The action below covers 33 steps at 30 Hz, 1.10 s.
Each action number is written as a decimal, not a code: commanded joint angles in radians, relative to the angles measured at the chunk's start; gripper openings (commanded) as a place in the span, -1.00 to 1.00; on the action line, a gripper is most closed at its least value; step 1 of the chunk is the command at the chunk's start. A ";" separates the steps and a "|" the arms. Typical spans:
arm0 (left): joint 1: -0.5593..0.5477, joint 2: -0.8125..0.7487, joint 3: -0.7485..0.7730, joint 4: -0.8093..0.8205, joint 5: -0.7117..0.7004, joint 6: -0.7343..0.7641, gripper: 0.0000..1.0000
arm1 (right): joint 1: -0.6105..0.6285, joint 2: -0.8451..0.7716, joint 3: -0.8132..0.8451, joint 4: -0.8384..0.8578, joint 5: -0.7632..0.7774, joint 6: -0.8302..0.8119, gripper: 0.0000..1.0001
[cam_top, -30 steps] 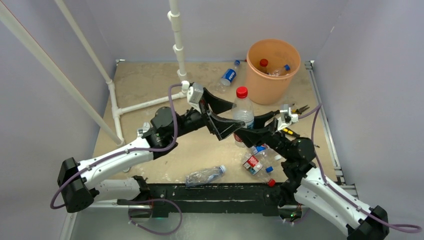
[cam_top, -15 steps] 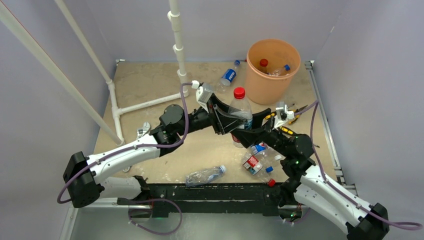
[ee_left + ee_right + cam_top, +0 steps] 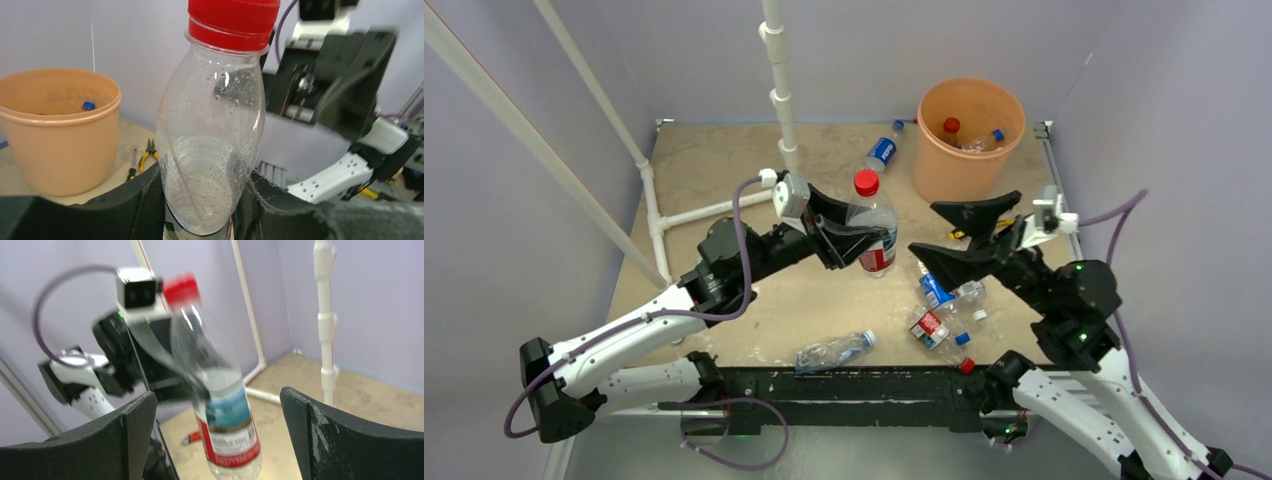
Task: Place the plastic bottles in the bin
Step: Place the plastic bottle in the trash bin.
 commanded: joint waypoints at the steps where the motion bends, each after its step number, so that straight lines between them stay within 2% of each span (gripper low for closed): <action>1: -0.001 -0.019 -0.011 -0.191 0.074 0.197 -0.75 | 0.005 0.042 0.163 -0.092 0.081 -0.032 0.91; 5: -0.002 -0.024 -0.005 -0.286 0.131 0.220 -0.91 | 0.005 0.199 0.335 -0.184 0.058 -0.036 0.71; 7: -0.003 -0.042 -0.010 -0.313 0.100 0.217 -1.00 | 0.004 0.273 0.403 -0.249 0.027 -0.044 0.58; 10: -0.003 -0.070 -0.023 -0.316 0.069 0.215 -1.00 | 0.005 0.335 0.451 -0.277 -0.028 -0.052 0.47; 17: -0.003 -0.061 -0.023 -0.307 0.046 0.192 -1.00 | 0.005 0.380 0.451 -0.313 -0.098 -0.043 0.38; 29: -0.003 -0.024 0.003 -0.329 -0.018 0.151 -1.00 | 0.006 0.368 0.424 -0.328 -0.077 -0.056 0.40; 33: -0.003 -0.016 0.021 -0.329 -0.017 0.141 -1.00 | 0.006 0.397 0.426 -0.361 -0.061 -0.065 0.27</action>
